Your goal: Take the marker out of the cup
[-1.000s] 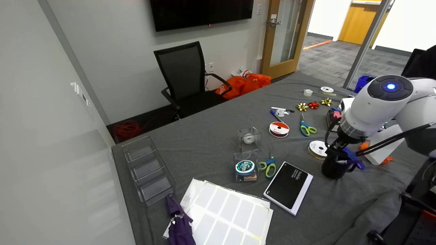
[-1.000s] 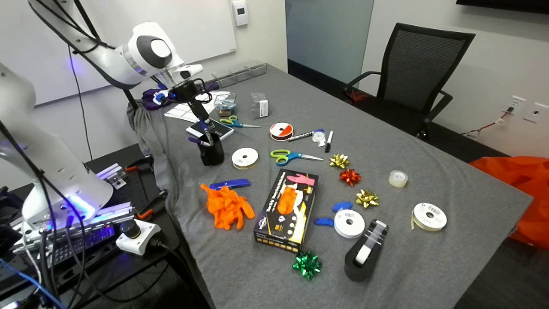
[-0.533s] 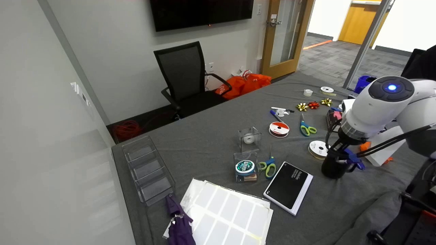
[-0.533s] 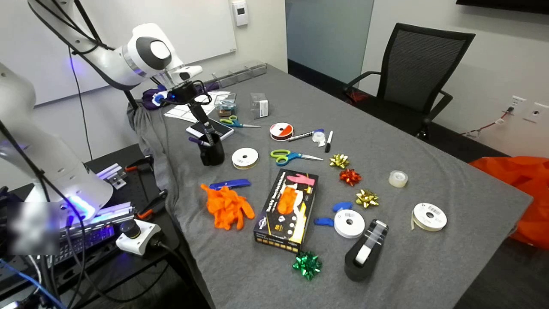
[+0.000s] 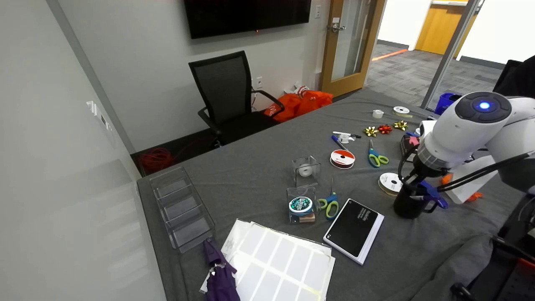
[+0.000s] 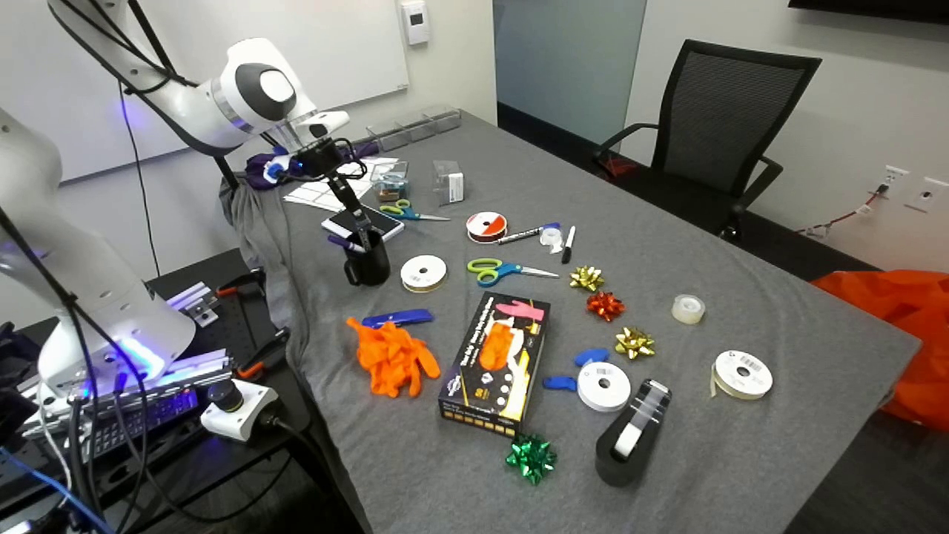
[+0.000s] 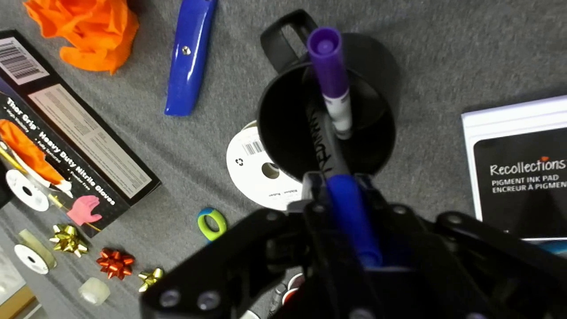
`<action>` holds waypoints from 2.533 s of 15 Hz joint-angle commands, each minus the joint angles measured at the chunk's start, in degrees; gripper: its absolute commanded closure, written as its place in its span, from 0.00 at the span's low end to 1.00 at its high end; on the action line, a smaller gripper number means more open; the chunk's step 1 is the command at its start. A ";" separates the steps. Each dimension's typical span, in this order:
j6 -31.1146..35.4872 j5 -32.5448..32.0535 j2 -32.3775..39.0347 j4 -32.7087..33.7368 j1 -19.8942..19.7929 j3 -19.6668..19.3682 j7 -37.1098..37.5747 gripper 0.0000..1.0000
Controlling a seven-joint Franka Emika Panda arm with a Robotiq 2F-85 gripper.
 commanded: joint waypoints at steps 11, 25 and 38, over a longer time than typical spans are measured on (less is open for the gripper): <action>-3.54 38.09 -9.72 -4.41 10.34 -2.16 -23.71 0.95; -28.91 52.42 -29.75 1.72 13.59 -2.45 -36.97 0.95; 2.69 51.85 -11.96 16.43 9.38 4.69 -26.35 0.95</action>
